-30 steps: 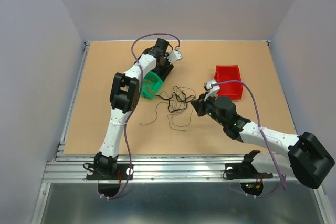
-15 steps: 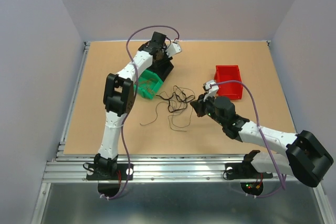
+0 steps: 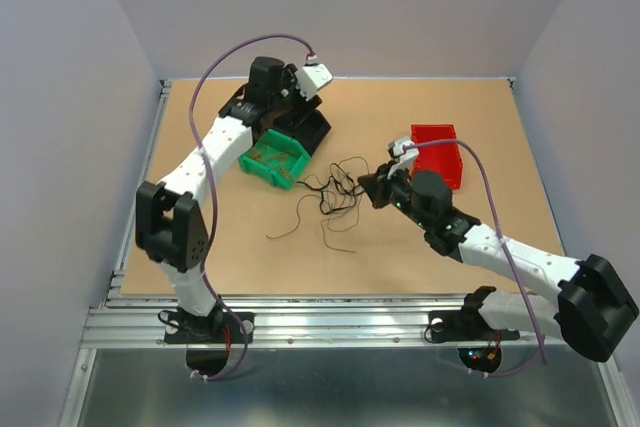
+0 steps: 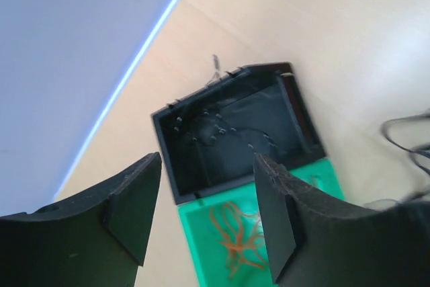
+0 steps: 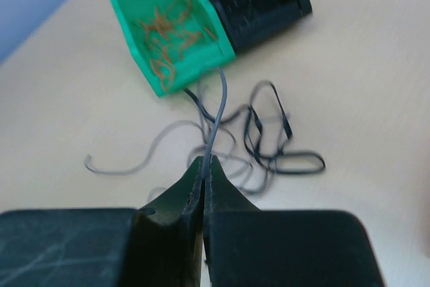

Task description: Untangle the cables

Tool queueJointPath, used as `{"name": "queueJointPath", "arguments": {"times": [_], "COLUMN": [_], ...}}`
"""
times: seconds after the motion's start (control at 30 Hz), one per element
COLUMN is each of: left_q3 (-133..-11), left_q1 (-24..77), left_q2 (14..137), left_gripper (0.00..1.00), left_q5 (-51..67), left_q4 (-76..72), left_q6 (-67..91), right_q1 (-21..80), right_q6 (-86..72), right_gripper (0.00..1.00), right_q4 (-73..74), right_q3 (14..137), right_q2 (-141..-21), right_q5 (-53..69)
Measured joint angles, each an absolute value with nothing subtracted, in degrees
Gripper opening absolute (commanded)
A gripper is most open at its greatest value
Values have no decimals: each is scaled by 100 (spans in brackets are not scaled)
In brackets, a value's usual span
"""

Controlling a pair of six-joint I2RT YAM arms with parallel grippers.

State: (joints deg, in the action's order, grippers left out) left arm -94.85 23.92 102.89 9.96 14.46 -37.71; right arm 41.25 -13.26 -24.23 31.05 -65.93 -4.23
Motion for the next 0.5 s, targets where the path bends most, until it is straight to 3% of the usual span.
{"name": "queueJointPath", "arguments": {"times": [0.2,0.5], "left_q3": [-7039,-5441], "left_q1": [2392,2397], "left_q2": [8086,6637], "left_gripper": [77,77], "left_q5": [2075,3048], "left_q4": [-250,-2593], "left_q6": [-2709,-1400], "right_q1": [4125,4125], "right_q6": [-1197,-1199], "right_gripper": [1,0], "right_q4": [-1695,-1151], "right_q3": [4659,6831], "right_q2": [-6106,-6180], "right_q5": [191,211]}}
